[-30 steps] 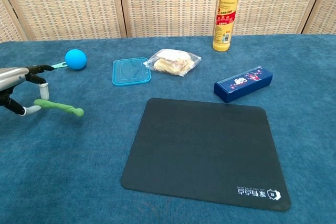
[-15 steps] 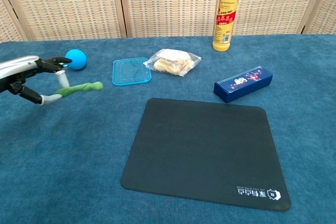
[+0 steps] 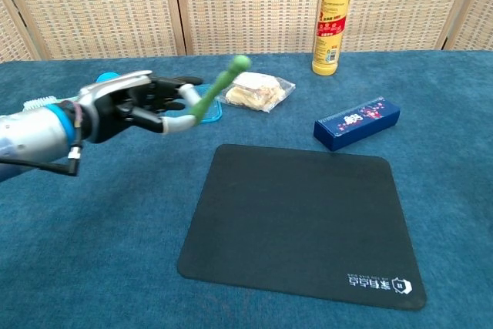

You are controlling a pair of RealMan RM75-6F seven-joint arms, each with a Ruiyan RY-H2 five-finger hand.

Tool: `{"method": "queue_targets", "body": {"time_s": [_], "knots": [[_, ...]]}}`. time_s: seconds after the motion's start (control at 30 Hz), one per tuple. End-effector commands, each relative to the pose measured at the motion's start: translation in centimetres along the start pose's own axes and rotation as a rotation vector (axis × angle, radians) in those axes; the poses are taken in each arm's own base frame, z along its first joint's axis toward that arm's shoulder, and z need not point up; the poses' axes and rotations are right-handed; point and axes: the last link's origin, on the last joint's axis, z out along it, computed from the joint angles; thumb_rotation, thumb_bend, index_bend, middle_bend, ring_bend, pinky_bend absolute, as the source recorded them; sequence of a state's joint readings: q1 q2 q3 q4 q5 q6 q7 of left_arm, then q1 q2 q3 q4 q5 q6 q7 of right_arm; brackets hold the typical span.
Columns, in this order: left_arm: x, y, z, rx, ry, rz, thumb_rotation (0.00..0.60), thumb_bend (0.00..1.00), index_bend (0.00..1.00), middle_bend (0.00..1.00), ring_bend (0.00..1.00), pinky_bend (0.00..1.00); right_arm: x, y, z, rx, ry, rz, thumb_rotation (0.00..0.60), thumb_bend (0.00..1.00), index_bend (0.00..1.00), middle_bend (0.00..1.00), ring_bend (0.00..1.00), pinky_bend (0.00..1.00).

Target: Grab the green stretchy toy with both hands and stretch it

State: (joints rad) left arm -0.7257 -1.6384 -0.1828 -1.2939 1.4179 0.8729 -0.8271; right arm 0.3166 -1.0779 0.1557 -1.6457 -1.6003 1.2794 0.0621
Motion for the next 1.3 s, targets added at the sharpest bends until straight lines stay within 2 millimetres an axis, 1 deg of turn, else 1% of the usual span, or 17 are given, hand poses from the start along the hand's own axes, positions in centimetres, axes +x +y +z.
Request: {"method": "queue_targets", "body": {"time_s": [0.03, 0.23, 0.27, 0.33, 0.37, 0.57, 0.6, 0.73, 0.97, 1.1, 1.3], "knots": [[-1.3, 1.1, 1.3, -0.009, -0.02, -0.016, 0.6, 0.47, 0.75, 0.0, 0.0, 0.0, 0.4, -0.9, 1.5, 0.058, 0.001, 0.012, 0.6, 0.0, 0.27, 0.0, 0.0, 0.0], [-3.1, 2.4, 2.8, -0.019, -0.046, -0.015, 0.6, 0.47, 0.75, 0.0, 0.0, 0.0, 0.5, -2.3, 3.5, 0.136, -0.009, 0.047, 0.6, 0.0, 0.34, 0.01, 0.0, 0.0], [-3.4, 2.6, 3.1, -0.02, -0.051, -0.015, 0.6, 0.47, 0.75, 0.0, 0.0, 0.0, 0.5, -2.7, 3.8, 0.154, -0.013, 0.055, 0.6, 0.0, 0.35, 0.02, 0.0, 0.0], [-4.6, 3.5, 4.3, -0.024, -0.068, -0.019, 0.6, 0.47, 0.75, 0.0, 0.0, 0.0, 0.2, -4.1, 5.0, 0.216, -0.041, 0.083, 0.6, 0.0, 0.36, 0.02, 0.0, 0.0], [-5.0, 3.7, 4.7, -0.022, -0.071, -0.02, 0.6, 0.47, 0.75, 0.0, 0.0, 0.0, 0.1, -4.5, 5.4, 0.234, -0.052, 0.09, 0.6, 0.0, 0.36, 0.02, 0.0, 0.0], [-6.1, 4.4, 5.4, -0.021, -0.079, -0.028, 0.6, 0.47, 0.74, 0.0, 0.0, 0.0, -0.3, -5.5, 6.2, 0.272, -0.068, 0.098, 0.6, 0.04, 0.41, 0.02, 0.0, 0.0], [-6.3, 4.7, 5.6, -0.024, -0.083, -0.029, 0.6, 0.47, 0.74, 0.0, 0.0, 0.0, -0.4, -6.0, 6.3, 0.288, -0.067, 0.105, 0.6, 0.04, 0.42, 0.02, 0.0, 0.0], [-6.6, 5.1, 5.8, -0.024, -0.087, -0.027, 0.6, 0.47, 0.75, 0.0, 0.0, 0.0, -0.4, -7.0, 6.4, 0.319, -0.061, 0.125, 0.6, 0.07, 0.43, 0.02, 0.0, 0.0], [-6.5, 5.7, 5.4, -0.023, -0.102, -0.022, 0.6, 0.47, 0.75, 0.0, 0.0, 0.0, -0.3, -9.1, 6.8, 0.368, -0.056, 0.132, 0.6, 0.1, 0.44, 0.02, 0.0, 0.0], [-6.5, 6.0, 5.3, -0.024, -0.109, -0.024, 0.6, 0.49, 0.75, 0.0, 0.0, 0.0, -0.3, -9.6, 7.0, 0.372, -0.057, 0.126, 0.6, 0.12, 0.44, 0.02, 0.0, 0.0], [-6.5, 6.3, 5.1, -0.025, -0.124, -0.002, 0.6, 0.49, 0.75, 0.0, 0.0, 0.0, -0.3, -10.2, 7.3, 0.375, -0.048, 0.134, 0.6, 0.13, 0.45, 0.02, 0.0, 0.0]]}}
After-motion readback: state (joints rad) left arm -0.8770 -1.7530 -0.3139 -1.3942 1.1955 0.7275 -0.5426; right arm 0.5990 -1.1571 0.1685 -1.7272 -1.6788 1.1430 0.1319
